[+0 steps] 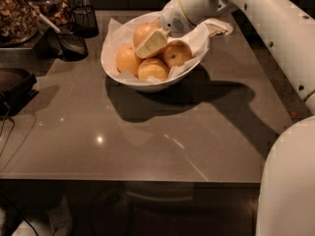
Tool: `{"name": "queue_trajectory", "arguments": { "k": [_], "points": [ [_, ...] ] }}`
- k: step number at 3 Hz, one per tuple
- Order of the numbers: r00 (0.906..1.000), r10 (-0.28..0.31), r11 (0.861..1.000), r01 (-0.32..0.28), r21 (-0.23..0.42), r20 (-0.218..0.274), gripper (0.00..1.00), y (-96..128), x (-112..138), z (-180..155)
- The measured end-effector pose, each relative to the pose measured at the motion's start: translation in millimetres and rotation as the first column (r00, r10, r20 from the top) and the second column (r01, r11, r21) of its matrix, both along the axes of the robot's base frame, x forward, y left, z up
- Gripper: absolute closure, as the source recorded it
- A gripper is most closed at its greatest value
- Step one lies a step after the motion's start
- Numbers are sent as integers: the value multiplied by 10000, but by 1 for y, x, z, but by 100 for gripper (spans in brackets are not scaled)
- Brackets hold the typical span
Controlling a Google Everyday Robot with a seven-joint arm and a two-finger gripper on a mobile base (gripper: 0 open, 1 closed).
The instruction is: Pick orange from white bowl
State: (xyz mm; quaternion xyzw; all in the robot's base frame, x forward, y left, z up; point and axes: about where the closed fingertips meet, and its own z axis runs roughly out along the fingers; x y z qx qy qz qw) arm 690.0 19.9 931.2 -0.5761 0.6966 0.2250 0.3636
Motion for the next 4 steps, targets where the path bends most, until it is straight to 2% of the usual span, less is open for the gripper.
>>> {"name": "queue_trajectory", "arguments": {
  "k": [1, 2, 4],
  "points": [
    [10000, -1, 10000, 1, 2, 2, 98, 0, 0, 0],
    [10000, -13, 10000, 13, 45, 35, 100, 0, -1, 3],
    [9968, -517, 9912, 438, 1246, 608, 100, -14, -52, 39]
  ]
}}
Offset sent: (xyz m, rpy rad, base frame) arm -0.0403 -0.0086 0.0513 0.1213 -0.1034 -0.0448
